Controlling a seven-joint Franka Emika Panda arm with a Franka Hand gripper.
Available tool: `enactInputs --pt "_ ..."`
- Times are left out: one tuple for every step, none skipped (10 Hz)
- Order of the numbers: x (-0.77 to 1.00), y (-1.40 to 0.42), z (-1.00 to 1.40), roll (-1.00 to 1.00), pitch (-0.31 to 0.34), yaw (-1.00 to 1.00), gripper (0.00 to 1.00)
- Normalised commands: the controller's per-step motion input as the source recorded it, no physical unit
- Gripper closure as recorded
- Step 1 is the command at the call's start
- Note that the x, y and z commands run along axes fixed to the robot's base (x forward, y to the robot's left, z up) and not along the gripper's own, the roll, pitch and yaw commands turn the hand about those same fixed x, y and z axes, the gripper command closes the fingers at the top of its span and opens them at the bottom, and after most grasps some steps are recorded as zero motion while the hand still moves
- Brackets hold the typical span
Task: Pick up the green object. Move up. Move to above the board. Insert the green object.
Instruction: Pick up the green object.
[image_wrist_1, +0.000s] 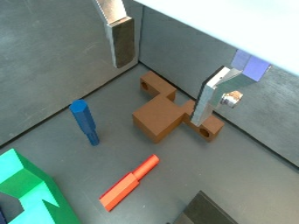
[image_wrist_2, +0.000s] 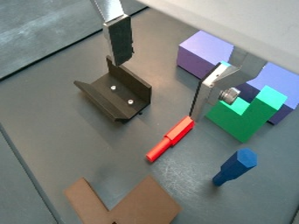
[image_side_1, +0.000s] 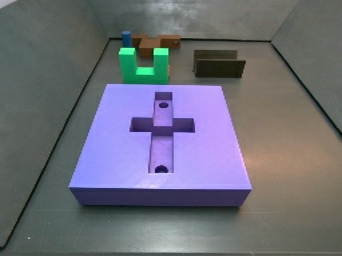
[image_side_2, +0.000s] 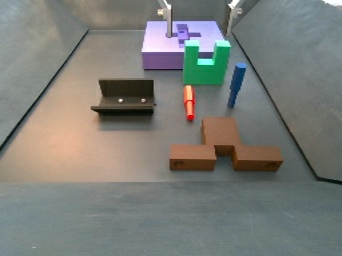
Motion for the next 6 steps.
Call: enactInputs --pt "-0.02 -0.11 0.00 0.00 -0.011 0.00 0.00" --pt "0.00 -0.12 -0.06 -0.03 0.000 0.00 0.00" --pt "0.00 -0.19 -0.04 0.00 0.000 0.00 0.00" --pt "0.00 -0.22 -0.05 0.00 -0.001 0.00 0.00" --pt "-0.07 -0.39 -0.09 0.00 -0.030 0.00 0.00" --pt "-0.10 -0.53 -0.08 0.00 -0.027 0.00 0.00"
